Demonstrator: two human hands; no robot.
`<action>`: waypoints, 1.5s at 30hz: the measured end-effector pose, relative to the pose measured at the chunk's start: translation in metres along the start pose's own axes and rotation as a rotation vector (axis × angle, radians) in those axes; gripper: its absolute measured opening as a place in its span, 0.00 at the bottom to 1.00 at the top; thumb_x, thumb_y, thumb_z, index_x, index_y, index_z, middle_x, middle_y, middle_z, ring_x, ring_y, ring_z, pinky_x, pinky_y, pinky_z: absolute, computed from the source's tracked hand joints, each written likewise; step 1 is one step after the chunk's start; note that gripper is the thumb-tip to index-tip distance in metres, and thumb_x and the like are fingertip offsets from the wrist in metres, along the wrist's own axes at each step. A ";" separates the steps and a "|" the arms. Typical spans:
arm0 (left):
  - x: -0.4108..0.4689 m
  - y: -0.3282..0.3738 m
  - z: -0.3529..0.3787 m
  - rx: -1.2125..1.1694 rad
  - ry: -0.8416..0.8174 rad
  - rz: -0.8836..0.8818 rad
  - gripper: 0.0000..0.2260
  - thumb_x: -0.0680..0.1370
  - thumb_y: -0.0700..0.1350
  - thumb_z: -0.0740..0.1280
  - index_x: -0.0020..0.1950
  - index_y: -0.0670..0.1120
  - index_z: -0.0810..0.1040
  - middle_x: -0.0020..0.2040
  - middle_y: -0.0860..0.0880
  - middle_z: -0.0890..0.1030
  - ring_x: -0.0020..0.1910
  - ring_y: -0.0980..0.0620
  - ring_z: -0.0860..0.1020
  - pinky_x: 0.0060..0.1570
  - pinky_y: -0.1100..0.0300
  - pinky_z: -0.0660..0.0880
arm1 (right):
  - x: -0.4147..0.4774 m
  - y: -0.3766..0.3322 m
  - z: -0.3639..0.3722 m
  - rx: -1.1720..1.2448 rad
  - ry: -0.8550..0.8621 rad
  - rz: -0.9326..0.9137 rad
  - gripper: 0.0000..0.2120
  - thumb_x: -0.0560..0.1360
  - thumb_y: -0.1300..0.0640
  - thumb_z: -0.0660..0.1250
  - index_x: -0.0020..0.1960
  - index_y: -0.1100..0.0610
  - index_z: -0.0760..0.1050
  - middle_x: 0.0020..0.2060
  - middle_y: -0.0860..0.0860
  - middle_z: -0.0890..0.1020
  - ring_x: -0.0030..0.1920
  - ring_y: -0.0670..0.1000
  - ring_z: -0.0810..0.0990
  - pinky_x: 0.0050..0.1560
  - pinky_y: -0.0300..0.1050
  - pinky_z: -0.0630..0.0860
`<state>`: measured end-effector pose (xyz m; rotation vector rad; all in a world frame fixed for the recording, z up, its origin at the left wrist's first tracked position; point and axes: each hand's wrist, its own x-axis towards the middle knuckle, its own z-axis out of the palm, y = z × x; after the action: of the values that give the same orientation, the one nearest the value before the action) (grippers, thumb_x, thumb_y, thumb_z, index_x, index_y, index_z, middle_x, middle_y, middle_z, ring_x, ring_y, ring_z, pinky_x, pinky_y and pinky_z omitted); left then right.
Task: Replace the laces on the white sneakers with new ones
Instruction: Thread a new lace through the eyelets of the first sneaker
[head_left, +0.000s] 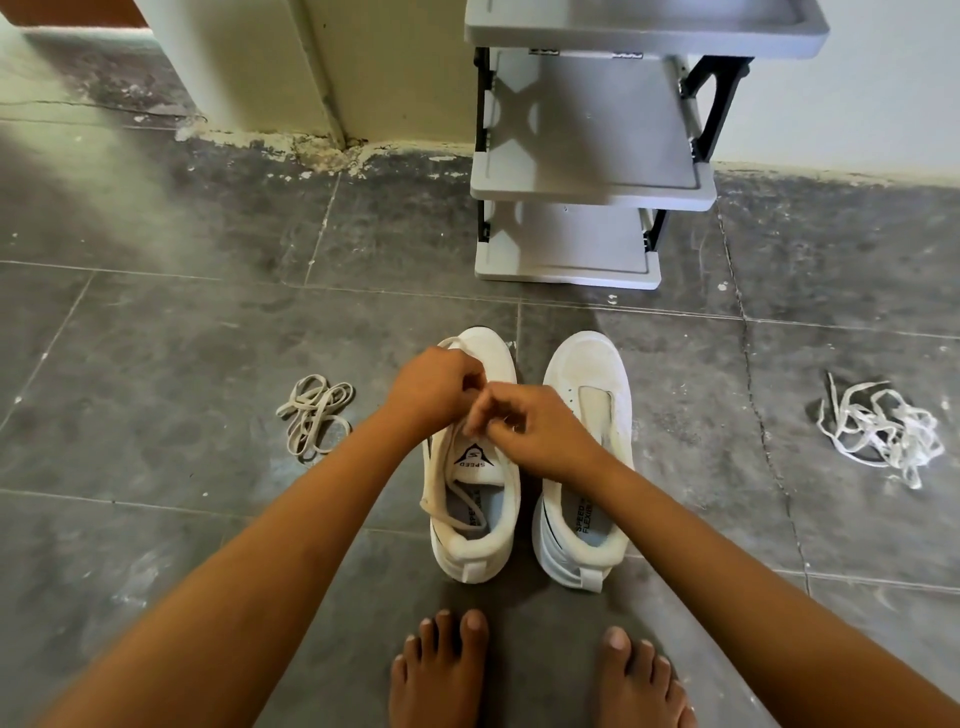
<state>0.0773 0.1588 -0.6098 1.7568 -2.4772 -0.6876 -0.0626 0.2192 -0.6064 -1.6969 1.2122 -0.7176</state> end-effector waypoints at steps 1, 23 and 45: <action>0.000 0.000 0.001 0.016 0.013 0.000 0.07 0.75 0.43 0.65 0.47 0.47 0.82 0.39 0.47 0.80 0.41 0.49 0.77 0.38 0.58 0.72 | 0.001 0.004 -0.001 0.008 0.115 0.041 0.09 0.72 0.70 0.63 0.42 0.58 0.78 0.38 0.46 0.81 0.42 0.45 0.80 0.45 0.35 0.75; -0.001 0.005 0.007 -0.070 0.054 -0.049 0.07 0.73 0.41 0.67 0.48 0.45 0.83 0.43 0.47 0.83 0.44 0.49 0.79 0.46 0.54 0.77 | 0.022 0.037 -0.001 -0.170 0.034 0.396 0.24 0.71 0.50 0.71 0.65 0.48 0.72 0.57 0.53 0.76 0.50 0.47 0.74 0.49 0.41 0.70; -0.001 0.009 0.029 -0.672 0.032 -0.369 0.11 0.74 0.34 0.65 0.34 0.47 0.77 0.34 0.51 0.77 0.38 0.52 0.76 0.40 0.60 0.76 | 0.016 0.034 -0.006 0.021 0.116 0.471 0.24 0.68 0.51 0.75 0.61 0.56 0.74 0.55 0.50 0.79 0.53 0.47 0.76 0.55 0.42 0.73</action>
<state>0.0612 0.1717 -0.6326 1.8894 -1.6011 -1.3042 -0.0765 0.1987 -0.6350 -1.2921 1.6052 -0.5388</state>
